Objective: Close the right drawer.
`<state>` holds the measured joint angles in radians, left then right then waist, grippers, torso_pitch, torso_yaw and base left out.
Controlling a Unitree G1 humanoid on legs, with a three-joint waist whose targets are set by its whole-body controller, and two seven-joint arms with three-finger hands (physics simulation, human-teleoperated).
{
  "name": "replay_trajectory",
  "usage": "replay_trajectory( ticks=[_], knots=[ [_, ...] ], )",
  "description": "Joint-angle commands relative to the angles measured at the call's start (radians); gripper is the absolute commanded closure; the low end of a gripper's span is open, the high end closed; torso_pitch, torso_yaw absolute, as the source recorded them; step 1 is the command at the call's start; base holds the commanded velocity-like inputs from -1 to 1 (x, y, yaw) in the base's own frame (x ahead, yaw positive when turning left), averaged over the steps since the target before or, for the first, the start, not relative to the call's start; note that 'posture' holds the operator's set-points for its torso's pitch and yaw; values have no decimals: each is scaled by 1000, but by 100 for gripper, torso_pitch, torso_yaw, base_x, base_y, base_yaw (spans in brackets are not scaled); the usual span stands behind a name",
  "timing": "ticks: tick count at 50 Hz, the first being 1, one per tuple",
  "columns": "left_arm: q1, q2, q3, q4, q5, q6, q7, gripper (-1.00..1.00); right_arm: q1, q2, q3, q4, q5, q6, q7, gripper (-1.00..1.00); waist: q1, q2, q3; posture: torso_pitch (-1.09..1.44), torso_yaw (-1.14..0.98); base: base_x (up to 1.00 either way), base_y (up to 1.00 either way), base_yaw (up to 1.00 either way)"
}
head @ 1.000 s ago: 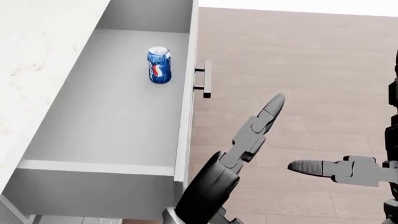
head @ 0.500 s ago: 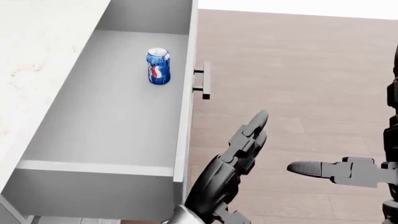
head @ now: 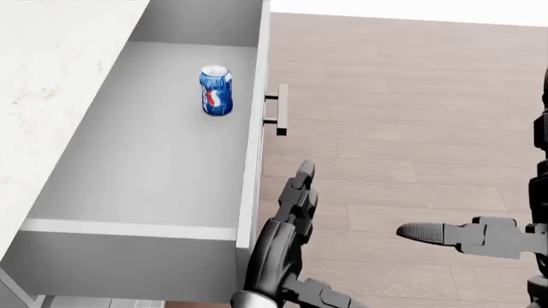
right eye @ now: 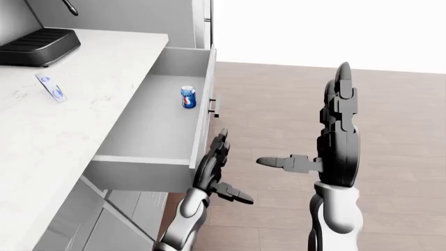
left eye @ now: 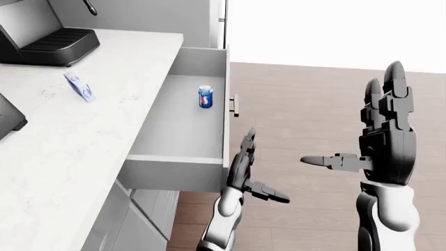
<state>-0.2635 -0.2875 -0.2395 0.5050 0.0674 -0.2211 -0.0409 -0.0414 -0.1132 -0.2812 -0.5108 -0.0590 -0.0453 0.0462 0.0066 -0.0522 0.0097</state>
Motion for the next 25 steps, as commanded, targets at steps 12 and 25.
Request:
replay_trajectory(
  ticks=[12,25],
  knots=[
    [-61,-4,25,18,-18,-38,58,-100,-16,-6,-1,-40,-3,-21,-5,-100,-3,-5,-18,0,0,0,0,0],
    [-69,7,41,22,-29,-41,102,-100,-15,-4,4,-37,-7,-22,-5,-100,-7,-2,-20,0,0,0,0,0]
  ],
)
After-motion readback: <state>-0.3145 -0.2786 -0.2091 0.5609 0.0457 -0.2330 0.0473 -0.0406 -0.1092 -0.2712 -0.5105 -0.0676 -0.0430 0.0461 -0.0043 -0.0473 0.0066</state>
